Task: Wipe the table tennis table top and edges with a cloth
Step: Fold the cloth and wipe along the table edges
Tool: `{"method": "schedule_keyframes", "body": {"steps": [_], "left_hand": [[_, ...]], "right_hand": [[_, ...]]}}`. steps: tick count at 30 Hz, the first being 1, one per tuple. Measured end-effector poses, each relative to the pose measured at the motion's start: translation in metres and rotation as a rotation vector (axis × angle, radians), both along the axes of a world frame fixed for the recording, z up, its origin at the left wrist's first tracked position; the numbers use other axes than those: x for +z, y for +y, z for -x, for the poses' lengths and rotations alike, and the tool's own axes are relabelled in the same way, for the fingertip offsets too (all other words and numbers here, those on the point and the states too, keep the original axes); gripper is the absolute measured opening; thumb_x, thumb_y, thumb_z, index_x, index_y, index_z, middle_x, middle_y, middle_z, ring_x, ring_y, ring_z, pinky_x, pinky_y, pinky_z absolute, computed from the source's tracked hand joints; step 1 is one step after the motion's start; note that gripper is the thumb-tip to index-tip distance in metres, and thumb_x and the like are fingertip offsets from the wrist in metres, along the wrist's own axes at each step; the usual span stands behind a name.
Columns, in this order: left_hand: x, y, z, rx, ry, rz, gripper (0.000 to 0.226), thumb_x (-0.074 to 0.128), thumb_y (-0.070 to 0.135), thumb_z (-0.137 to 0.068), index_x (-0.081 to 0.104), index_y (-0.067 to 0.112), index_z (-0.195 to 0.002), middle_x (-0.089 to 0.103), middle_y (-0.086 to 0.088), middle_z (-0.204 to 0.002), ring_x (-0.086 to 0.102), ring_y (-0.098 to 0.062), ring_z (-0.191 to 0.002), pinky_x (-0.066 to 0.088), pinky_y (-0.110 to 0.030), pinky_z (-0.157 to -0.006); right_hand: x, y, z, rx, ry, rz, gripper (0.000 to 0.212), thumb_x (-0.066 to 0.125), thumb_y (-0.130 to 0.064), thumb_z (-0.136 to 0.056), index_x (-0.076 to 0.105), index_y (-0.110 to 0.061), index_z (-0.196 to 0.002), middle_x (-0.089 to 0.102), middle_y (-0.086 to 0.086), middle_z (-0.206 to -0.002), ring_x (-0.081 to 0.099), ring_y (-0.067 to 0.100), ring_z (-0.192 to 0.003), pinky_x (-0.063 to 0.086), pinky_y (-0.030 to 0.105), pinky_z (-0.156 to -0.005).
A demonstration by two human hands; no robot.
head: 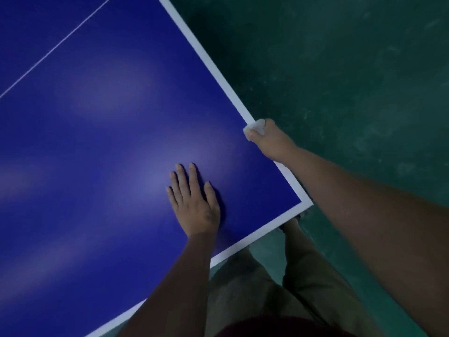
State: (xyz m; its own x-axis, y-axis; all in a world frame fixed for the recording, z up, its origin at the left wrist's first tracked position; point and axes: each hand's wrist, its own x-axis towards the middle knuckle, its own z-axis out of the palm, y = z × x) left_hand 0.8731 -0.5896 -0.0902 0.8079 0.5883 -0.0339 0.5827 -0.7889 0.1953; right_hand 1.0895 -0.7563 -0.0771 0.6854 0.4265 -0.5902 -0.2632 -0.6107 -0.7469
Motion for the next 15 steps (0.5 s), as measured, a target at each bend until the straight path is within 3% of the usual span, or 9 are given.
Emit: {"method": "schedule_keyframes", "body": {"steps": [1,2,3,5,7,9,11,12,15], "left_hand": [[0.0,-0.004,-0.007,0.104,-0.005,0.008,0.064,0.036,0.045,-0.112,0.027,0.022,-0.172,0.016,-0.004,-0.181,0.009,-0.025,-0.168,0.011,-0.053,-0.136],[0.001,-0.007,-0.013,0.195,-0.003,0.016,0.066,0.036,0.047,-0.112,0.026,0.023,-0.172,0.015,-0.003,-0.181,0.008,-0.024,-0.168,0.011,-0.053,-0.135],[0.002,-0.009,-0.017,0.255,0.004,0.016,0.067,0.036,0.049,-0.111,0.024,0.024,-0.172,0.014,-0.003,-0.181,0.007,-0.023,-0.168,0.01,-0.053,-0.136],[0.002,-0.011,-0.021,0.271,0.021,-0.008,0.068,0.036,0.05,-0.111,0.024,0.024,-0.173,0.013,-0.002,-0.182,0.007,-0.023,-0.168,0.009,-0.051,-0.136],[0.0,-0.01,-0.021,0.254,0.025,-0.02,0.067,0.037,0.049,-0.111,0.026,0.022,-0.172,0.014,-0.003,-0.181,0.008,-0.024,-0.168,0.009,-0.051,-0.136],[-0.001,-0.01,-0.019,0.253,0.016,-0.026,0.067,0.038,0.048,-0.111,0.028,0.021,-0.171,0.016,-0.004,-0.181,0.009,-0.026,-0.168,0.01,-0.052,-0.136],[-0.001,-0.01,-0.019,0.253,-0.001,-0.03,0.067,0.04,0.047,-0.11,0.03,0.021,-0.171,0.018,-0.005,-0.181,0.01,-0.026,-0.168,0.011,-0.053,-0.135],[-0.001,-0.01,-0.019,0.252,-0.007,-0.035,0.067,0.041,0.046,-0.11,0.031,0.021,-0.171,0.019,-0.005,-0.18,0.011,-0.026,-0.168,0.012,-0.053,-0.135],[-0.003,-0.011,-0.021,0.25,-0.017,-0.047,0.066,0.041,0.046,-0.109,0.032,0.021,-0.17,0.02,-0.005,-0.18,0.013,-0.027,-0.168,0.012,-0.052,-0.135]], "right_hand": [[0.004,-0.003,0.002,-0.006,0.019,-0.011,0.023,0.052,-0.054,-0.101,0.052,-0.032,-0.093,0.049,-0.014,-0.089,0.047,0.002,-0.077,0.04,0.03,-0.071],[0.002,-0.007,0.005,-0.03,0.044,-0.018,0.033,0.055,-0.054,-0.103,0.057,-0.025,-0.117,0.056,-0.01,-0.106,0.055,0.005,-0.093,0.047,0.032,-0.084],[0.001,-0.018,0.013,-0.044,0.09,-0.01,0.05,0.058,-0.055,-0.104,0.051,-0.019,-0.137,0.058,-0.007,-0.122,0.058,0.008,-0.109,0.05,0.036,-0.098],[0.003,-0.039,0.029,-0.01,0.143,0.031,0.068,0.059,-0.061,-0.103,0.041,-0.019,-0.153,0.058,-0.008,-0.137,0.058,0.012,-0.125,0.049,0.044,-0.11],[-0.004,-0.051,0.038,0.036,0.139,0.025,0.056,0.055,-0.059,-0.105,0.046,-0.022,-0.148,0.062,-0.012,-0.129,0.06,0.01,-0.123,0.049,0.044,-0.11],[0.001,-0.041,0.032,0.027,0.111,0.002,0.037,0.052,-0.051,-0.108,0.057,-0.017,-0.123,0.061,-0.013,-0.106,0.061,0.006,-0.097,0.049,0.037,-0.093],[0.007,-0.022,0.014,0.086,0.059,-0.071,0.042,0.05,-0.031,-0.112,0.055,0.006,-0.093,0.047,-0.001,-0.087,0.04,0.019,-0.066,0.035,0.036,-0.067],[0.011,-0.008,0.002,0.092,0.028,-0.087,0.043,0.049,-0.023,-0.113,0.051,0.007,-0.082,0.041,0.002,-0.081,0.032,0.026,-0.062,0.03,0.04,-0.063],[0.014,0.03,-0.04,0.043,0.052,-0.073,0.039,0.053,-0.029,-0.111,0.043,-0.025,-0.073,0.039,-0.008,-0.07,0.037,0.008,-0.059,0.038,0.032,-0.072]]}}
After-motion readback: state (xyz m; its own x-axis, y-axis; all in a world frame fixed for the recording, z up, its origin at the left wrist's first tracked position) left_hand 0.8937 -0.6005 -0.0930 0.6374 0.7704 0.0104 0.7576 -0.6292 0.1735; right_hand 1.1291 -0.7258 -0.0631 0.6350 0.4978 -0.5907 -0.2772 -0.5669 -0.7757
